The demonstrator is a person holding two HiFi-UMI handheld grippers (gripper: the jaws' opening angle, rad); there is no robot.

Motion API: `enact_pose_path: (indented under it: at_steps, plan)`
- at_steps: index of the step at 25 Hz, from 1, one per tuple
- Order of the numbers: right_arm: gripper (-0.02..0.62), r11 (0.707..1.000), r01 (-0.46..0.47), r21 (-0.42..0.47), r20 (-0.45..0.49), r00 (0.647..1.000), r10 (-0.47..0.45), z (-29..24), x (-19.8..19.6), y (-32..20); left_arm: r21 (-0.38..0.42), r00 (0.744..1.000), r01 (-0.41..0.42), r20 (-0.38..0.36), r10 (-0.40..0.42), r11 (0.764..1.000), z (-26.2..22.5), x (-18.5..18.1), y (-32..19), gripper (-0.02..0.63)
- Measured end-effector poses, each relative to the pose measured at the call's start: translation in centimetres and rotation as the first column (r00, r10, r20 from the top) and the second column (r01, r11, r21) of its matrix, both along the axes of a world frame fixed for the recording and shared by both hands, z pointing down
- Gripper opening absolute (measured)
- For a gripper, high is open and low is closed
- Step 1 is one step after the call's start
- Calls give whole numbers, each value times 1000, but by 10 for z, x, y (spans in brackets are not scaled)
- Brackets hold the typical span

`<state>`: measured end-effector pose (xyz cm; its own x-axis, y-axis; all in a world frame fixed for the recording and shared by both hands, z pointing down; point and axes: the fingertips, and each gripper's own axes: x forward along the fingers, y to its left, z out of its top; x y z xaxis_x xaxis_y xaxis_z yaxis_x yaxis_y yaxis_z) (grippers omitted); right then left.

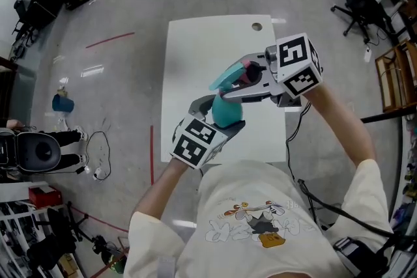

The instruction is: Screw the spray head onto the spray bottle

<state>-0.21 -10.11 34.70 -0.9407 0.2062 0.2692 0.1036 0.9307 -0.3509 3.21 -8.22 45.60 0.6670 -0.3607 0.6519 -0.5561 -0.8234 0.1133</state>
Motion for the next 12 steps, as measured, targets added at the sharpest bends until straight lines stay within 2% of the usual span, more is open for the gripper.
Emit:
enact_pose_path:
  at_steps: [3, 5, 8, 12]
  plan:
    - [135, 991, -133, 25, -3, 991, 133, -2, -8, -10, 115, 987, 157, 23, -161, 981, 2, -11, -20, 405]
    - [135, 970, -238, 40, 10, 971, 238, -4, -12, -16, 179, 963, 267, -5, -271, 947, -1, -14, -33, 405]
    - [135, 919, -380, 109, 20, 925, 380, -9, -17, -20, 241, 916, 395, -39, -398, 886, -6, -18, -47, 404]
    - [135, 840, -491, 229, 16, 865, 501, -11, -20, -18, 298, 887, 444, -15, -461, 845, -9, -25, -54, 403]
